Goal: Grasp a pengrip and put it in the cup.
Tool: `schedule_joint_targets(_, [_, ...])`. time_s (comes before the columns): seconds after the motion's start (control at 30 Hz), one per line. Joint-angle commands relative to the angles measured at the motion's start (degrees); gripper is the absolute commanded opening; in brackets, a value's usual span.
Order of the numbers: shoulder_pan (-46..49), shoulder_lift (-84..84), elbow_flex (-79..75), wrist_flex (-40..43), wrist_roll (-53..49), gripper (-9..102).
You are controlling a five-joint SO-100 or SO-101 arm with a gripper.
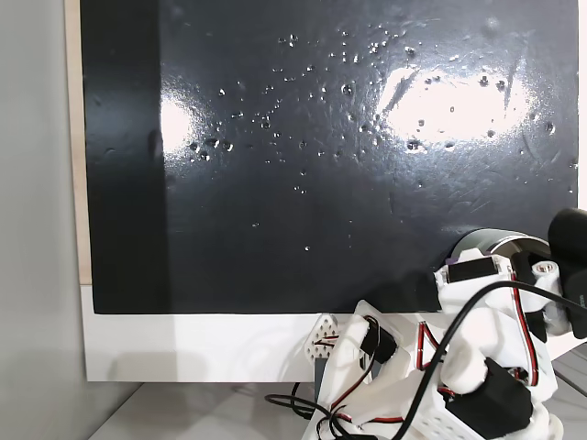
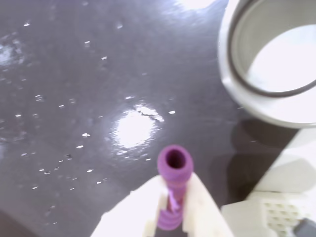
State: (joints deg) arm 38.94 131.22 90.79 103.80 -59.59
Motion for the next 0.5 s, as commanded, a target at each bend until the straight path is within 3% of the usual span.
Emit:
schedule_joint_targets(0.0, [5.8, 2.5, 1.1, 0.4, -7.5, 0])
schedule_joint_targets(0.27, [17.3, 2.7, 3.8, -4.2, -21.2, 0])
schedule_joint_targets(0.47, [21.4, 3.4, 9.4, -15.5, -26.1, 0])
